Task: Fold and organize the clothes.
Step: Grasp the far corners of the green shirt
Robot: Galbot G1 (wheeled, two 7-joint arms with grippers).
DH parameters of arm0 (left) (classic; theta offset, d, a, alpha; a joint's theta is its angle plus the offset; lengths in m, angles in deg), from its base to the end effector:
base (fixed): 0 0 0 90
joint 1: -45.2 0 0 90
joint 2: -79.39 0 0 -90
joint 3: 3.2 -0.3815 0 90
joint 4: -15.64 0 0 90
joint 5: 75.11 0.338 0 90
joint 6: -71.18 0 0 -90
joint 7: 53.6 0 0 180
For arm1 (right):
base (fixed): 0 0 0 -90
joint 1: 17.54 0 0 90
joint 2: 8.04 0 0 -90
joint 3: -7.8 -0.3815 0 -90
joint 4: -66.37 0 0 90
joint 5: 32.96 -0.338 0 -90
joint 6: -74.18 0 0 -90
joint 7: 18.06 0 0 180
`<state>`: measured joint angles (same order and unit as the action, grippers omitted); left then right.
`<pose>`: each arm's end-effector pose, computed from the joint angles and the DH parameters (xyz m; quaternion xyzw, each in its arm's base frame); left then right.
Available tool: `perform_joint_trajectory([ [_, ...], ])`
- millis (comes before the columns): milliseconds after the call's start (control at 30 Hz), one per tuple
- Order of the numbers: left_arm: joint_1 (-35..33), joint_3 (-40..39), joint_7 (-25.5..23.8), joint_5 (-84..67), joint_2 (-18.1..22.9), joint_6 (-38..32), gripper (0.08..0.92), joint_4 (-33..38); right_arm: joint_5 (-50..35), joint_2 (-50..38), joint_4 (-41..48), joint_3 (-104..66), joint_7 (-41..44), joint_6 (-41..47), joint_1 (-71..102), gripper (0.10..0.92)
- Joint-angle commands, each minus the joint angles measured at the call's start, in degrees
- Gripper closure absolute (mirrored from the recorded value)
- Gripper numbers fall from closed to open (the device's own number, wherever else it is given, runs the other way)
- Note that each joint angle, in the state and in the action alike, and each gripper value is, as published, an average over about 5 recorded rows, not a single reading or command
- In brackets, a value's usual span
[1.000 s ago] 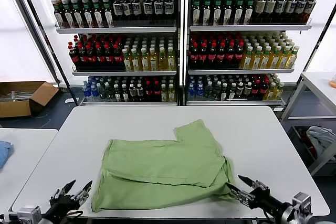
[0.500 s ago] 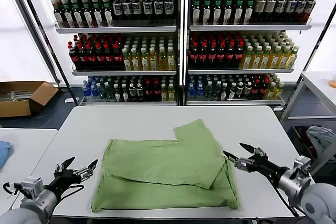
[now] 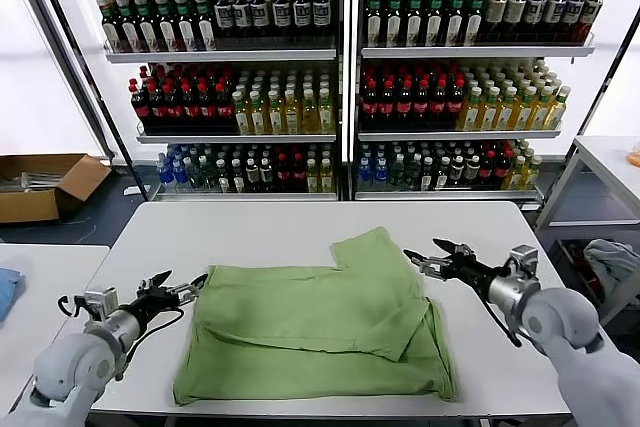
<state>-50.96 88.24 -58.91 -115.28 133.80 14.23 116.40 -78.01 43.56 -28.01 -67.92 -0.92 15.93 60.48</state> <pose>0.3028 0.1921 -0.2882 -0.1000 -0.9609 0.0383 0.2553 0.3881 -0.1558 -0.2554 0.2750 -0.9350 -0.0470 0.2189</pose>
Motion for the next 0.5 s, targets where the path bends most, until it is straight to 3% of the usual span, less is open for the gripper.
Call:
perform_joint_trajectory([
  [33, 13.86, -10.87, -0.44, -0.93, -1.02, -0.04, 0.177, -14.76, 5.0, 5.69, 15.83, 12.34, 0.78, 1.31, -15.53, 0.203],
  [500, 16.17, -13.83, -0.45, -0.1, 0.51, -0.03, 0.177, -18.04, 7.76, 8.73, 25.7, 15.25, 1.98, 0.91, -19.23, 0.203],
])
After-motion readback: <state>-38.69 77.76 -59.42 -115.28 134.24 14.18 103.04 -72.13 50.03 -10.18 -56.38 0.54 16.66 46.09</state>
